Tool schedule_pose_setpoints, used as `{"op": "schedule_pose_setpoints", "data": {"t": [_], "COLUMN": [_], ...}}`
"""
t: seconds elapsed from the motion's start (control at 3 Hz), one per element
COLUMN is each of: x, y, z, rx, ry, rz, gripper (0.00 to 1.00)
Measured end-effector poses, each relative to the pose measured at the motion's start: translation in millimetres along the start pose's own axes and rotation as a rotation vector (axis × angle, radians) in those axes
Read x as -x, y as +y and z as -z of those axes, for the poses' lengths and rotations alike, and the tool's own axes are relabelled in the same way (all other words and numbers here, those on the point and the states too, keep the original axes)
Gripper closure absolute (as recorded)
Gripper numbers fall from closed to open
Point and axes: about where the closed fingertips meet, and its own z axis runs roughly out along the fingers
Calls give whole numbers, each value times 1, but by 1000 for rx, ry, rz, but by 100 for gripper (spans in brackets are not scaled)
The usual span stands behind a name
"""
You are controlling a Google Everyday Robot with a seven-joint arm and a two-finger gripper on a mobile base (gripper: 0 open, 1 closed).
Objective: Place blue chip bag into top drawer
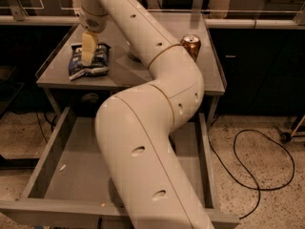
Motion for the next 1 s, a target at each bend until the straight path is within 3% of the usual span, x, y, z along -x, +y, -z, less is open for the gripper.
{"op": "schedule_pose_setpoints", "data": {"t": [1.0], "x": [7], "y": [6], "z": [-35], "rx": [59], "ry": [-47], "rz": [-41], "gripper": [1]}}
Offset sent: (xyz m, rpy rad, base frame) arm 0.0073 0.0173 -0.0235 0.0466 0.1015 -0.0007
